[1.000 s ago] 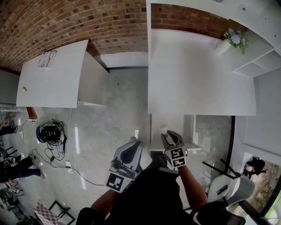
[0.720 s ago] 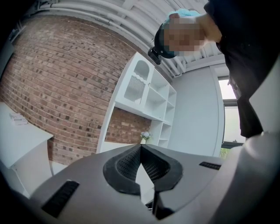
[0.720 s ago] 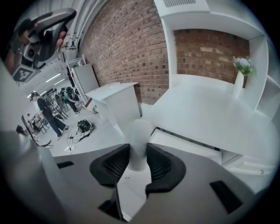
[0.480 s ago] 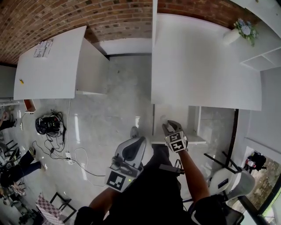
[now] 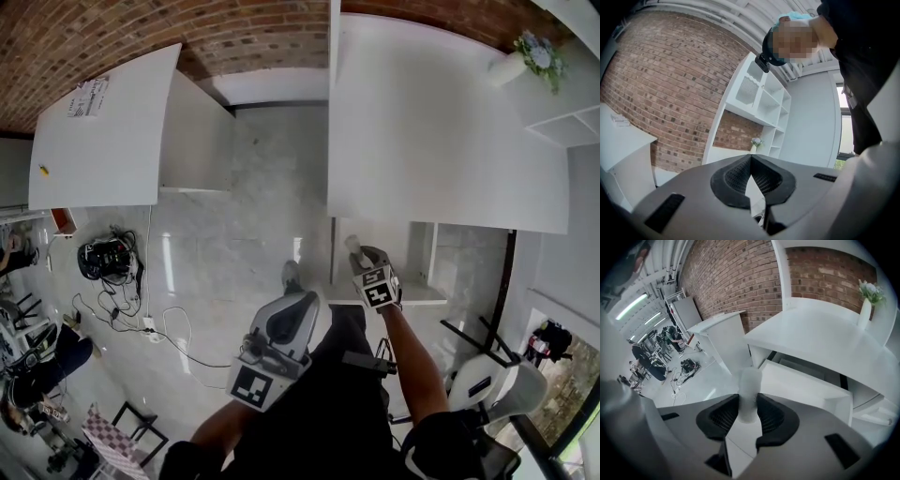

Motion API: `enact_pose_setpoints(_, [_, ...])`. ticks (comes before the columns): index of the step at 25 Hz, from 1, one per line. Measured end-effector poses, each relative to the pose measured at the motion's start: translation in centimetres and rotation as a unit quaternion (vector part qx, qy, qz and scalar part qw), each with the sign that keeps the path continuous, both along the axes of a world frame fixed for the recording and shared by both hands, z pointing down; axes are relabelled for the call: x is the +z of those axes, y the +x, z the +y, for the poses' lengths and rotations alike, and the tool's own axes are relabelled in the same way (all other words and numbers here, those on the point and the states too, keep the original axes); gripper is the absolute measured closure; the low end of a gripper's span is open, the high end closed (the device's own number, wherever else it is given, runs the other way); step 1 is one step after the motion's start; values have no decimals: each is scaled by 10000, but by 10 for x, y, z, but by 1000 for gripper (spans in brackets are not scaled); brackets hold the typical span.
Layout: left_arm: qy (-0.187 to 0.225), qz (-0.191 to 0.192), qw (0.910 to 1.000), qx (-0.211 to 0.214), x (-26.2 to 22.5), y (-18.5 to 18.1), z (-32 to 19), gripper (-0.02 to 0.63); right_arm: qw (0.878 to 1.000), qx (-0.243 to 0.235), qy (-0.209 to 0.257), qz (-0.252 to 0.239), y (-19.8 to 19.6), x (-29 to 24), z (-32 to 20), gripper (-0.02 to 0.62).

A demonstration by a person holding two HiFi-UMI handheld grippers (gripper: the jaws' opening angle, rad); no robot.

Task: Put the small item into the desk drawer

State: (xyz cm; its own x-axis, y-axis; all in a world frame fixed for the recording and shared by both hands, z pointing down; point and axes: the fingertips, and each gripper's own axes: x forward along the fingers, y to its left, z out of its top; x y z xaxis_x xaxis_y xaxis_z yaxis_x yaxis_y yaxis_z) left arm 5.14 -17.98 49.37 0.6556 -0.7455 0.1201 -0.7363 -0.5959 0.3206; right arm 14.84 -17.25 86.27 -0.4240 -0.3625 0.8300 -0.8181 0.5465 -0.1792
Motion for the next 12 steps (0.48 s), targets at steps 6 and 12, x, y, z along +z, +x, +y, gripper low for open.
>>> enact_pose_setpoints(6, [-43,39,10000,-20,5,3,-10,584,9997,109,-208,30,1,28,-11,456])
enact_pose_setpoints(12, [-162,-18,9999,15,18,6,-14,584,9990,158,-406,77,3,56,-14,456])
